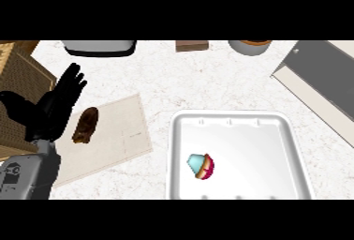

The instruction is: Pick the can from the tray and place it in the tiered shelf

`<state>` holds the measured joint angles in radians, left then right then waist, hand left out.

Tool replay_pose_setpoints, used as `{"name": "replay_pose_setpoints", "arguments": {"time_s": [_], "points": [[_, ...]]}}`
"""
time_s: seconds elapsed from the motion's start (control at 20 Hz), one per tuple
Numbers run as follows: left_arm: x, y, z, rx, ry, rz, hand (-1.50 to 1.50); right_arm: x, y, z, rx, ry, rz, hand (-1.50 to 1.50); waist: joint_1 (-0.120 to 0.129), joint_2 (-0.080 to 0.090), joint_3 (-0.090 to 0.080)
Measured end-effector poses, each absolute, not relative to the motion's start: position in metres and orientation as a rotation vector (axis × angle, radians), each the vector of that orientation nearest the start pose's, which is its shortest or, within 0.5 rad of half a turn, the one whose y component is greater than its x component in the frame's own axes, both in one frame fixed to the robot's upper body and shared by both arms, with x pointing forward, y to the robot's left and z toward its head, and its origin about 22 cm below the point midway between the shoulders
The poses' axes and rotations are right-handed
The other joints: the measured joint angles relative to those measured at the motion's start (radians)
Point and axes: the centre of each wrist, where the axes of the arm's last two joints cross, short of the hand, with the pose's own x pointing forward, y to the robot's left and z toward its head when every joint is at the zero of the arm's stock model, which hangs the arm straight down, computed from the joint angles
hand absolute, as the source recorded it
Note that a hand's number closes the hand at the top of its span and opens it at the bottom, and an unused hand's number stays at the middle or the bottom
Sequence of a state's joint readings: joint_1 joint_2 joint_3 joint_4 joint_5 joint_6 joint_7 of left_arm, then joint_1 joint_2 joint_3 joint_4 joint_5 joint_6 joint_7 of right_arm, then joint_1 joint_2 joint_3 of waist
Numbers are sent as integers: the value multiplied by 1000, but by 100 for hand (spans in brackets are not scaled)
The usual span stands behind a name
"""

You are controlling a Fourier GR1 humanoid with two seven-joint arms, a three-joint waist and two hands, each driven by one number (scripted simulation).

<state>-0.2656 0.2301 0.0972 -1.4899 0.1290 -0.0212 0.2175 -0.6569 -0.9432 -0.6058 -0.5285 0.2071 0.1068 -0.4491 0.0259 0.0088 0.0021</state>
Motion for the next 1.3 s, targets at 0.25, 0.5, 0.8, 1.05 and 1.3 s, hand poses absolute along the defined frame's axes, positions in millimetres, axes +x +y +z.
{"name": "replay_pose_setpoints", "arguments": {"time_s": [0.25,0.5,0.8,1.05,1.3], "points": [[303,275,64,67,-1536,-69,0,274,-584,207,-854,-1714,67,-150,-2,1,0],[304,273,66,66,-1541,-63,0,237,-613,229,-740,-1647,66,-150,-2,2,2],[305,271,65,73,-1540,-54,0,188,-639,247,-685,-1663,52,-150,-12,3,4],[302,274,68,78,-1541,-45,0,165,-648,250,-677,-1664,43,-150,-24,0,8],[298,282,63,86,-1536,-36,0,155,-651,251,-728,-1675,113,-150,-35,-3,9]]}}
